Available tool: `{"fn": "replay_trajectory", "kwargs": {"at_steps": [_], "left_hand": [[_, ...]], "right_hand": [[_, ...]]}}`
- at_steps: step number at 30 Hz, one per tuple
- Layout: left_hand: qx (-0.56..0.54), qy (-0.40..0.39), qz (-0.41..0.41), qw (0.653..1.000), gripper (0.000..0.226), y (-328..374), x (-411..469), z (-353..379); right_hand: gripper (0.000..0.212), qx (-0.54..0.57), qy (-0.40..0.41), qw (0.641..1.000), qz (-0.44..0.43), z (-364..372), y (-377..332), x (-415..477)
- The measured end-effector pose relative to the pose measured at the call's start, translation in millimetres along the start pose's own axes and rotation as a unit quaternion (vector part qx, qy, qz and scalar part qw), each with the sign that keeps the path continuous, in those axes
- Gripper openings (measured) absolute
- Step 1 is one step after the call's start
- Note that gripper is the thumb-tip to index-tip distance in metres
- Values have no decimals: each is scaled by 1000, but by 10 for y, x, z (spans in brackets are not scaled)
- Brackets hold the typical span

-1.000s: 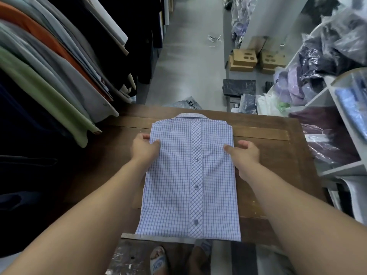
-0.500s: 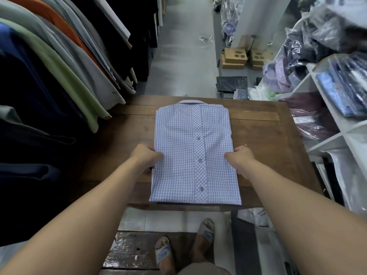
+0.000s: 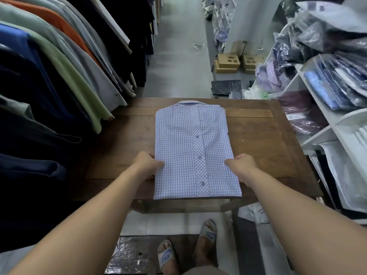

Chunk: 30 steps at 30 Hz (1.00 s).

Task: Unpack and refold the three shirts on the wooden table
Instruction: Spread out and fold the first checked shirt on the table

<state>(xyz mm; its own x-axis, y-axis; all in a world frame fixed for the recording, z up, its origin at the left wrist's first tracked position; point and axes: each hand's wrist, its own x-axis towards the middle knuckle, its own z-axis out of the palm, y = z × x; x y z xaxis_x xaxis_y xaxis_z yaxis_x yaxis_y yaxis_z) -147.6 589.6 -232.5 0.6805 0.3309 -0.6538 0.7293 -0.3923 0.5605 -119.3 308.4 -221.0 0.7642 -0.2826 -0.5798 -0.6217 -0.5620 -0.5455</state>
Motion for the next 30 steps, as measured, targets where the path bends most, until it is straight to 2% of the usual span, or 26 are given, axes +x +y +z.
{"fn": "replay_trajectory", "kwargs": {"at_steps": [2, 5, 8, 9, 10, 12, 14, 16, 19, 21, 24, 27, 30], "left_hand": [[-2, 17, 8, 1000, 23, -30, -17, 9], [32, 36, 26, 998, 25, -66, -50, 23], [90, 67, 56, 992, 40, -123, -98, 62], [129, 91, 81, 984, 47, -150, -115, 90], [177, 121, 113, 970, 51, -171, -134, 124], [251, 166, 206, 931, 56, -197, -183, 206], [273, 130, 304, 903, 60, -168, -204, 279], [303, 44, 348, 886, 68, -132, -162, 343], [366, -46, 317, 874, 80, -134, -13, 422], [418, -60, 295, 857, 84, -157, 77, 429], [440, -60, 288, 849, 87, -205, 138, 419], [447, -59, 270, 850, 88, -163, 118, 453], [420, 6, 287, 861, 78, 43, 122, 492]], "right_hand": [[12, -38, -10, 999, -6, 4, 31, -8], [20, -96, 13, 995, -20, 22, 46, -26], [11, -123, 28, 991, -32, 62, 73, -56], [14, -140, 38, 989, -39, 84, 84, -78], [27, -172, 54, 982, -59, 110, 114, -92], [51, -249, 89, 953, -145, 179, 175, -115], [62, -287, 98, 921, -245, 273, 175, -165], [62, -311, 61, 903, -291, 365, 109, -189], [61, -358, -39, 895, -264, 468, 69, -112], [62, -396, -78, 886, -229, 473, 92, -46], [62, -426, -87, 876, -208, 447, 131, -13], [57, -415, -45, 883, -216, 484, 50, -44], [48, -369, 73, 890, -257, 531, -149, -63]]}}
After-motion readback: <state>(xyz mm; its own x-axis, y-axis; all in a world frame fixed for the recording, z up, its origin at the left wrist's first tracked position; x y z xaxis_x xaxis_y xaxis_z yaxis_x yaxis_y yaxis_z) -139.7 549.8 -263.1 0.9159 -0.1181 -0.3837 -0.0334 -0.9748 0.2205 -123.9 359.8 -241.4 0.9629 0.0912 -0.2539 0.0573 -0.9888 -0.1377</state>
